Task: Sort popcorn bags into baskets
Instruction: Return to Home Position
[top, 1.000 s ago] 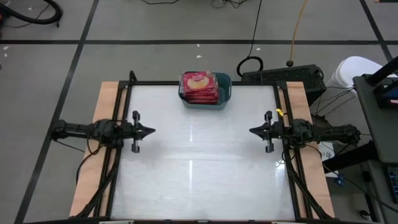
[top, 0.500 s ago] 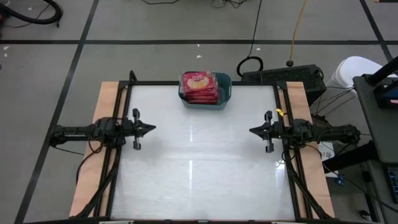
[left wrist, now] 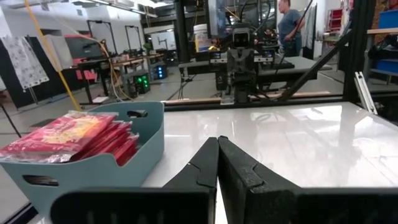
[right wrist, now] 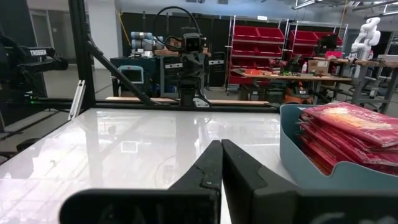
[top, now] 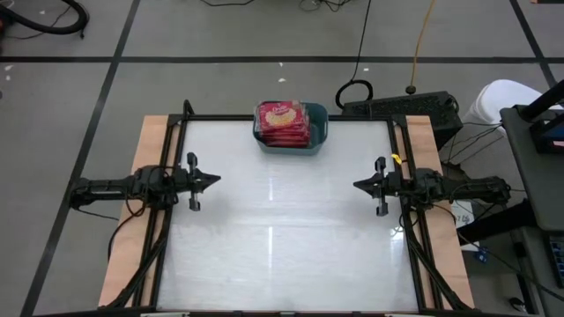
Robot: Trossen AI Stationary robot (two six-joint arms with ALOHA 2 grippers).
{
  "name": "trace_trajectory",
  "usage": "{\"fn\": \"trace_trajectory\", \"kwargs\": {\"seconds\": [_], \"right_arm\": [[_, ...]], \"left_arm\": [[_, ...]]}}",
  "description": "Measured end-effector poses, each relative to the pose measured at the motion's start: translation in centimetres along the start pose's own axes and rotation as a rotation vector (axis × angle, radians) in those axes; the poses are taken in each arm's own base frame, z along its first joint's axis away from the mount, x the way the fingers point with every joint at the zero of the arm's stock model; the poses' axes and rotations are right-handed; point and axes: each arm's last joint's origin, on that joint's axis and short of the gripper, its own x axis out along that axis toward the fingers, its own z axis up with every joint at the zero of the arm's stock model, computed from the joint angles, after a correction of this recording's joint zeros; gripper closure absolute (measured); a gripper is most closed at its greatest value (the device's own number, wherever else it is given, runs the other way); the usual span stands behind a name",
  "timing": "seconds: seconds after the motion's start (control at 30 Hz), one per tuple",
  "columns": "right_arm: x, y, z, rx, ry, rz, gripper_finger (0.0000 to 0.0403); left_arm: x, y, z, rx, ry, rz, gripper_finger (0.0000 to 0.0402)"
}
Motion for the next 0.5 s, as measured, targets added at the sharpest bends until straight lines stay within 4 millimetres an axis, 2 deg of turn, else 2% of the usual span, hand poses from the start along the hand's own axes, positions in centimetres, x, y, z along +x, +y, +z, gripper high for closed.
{"fn": "trace_trajectory", "kwargs": {"seconds": [0.5], "right_arm": [[0.0, 0.0, 0.0, 0.0, 0.0, 0.0, 0.0403]], "left_arm": [[0.0, 0.01, 0.05, 0.0, -0.005, 0.0, 0.0392]]}}
